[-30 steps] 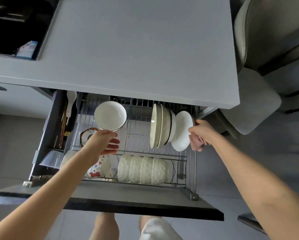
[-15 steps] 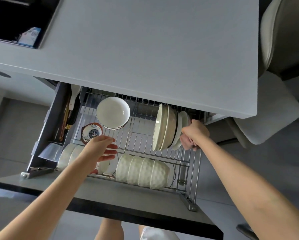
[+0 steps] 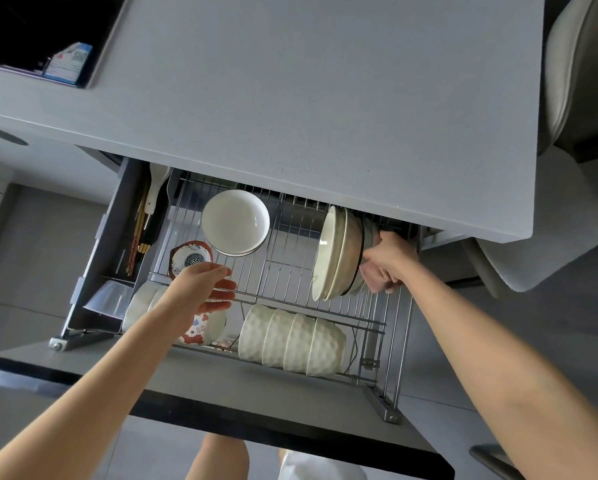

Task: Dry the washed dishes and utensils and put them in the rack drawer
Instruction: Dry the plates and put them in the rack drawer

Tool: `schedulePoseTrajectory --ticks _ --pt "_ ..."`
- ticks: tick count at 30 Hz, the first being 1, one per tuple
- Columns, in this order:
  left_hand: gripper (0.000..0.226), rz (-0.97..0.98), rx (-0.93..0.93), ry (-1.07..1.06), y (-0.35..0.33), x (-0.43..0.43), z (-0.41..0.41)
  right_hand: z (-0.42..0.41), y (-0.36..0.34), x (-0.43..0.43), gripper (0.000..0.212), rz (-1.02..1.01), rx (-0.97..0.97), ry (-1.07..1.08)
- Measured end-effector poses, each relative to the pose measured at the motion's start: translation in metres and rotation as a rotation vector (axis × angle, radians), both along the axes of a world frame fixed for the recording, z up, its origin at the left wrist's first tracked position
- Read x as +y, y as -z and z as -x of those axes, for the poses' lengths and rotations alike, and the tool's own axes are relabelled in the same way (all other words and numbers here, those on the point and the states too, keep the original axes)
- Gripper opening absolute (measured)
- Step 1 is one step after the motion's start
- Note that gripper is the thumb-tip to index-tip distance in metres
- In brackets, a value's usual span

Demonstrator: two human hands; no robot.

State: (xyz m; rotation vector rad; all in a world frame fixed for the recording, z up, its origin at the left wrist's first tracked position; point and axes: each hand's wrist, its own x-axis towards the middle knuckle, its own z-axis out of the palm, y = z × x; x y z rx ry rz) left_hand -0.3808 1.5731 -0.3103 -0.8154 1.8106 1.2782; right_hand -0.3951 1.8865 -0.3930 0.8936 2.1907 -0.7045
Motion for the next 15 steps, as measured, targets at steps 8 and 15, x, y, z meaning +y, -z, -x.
schedulePoseTrajectory --ticks 8,15 --pt "0.015 0.001 -0.002 -0.011 0.003 -0.011 0.004 -0.007 0.012 0.017 0.084 0.182 0.071 0.046" --pt "0.012 -0.021 0.033 -0.04 -0.011 -0.012 0.007 -0.022 -0.062 -0.023 0.07 -0.037 0.26 -0.18"
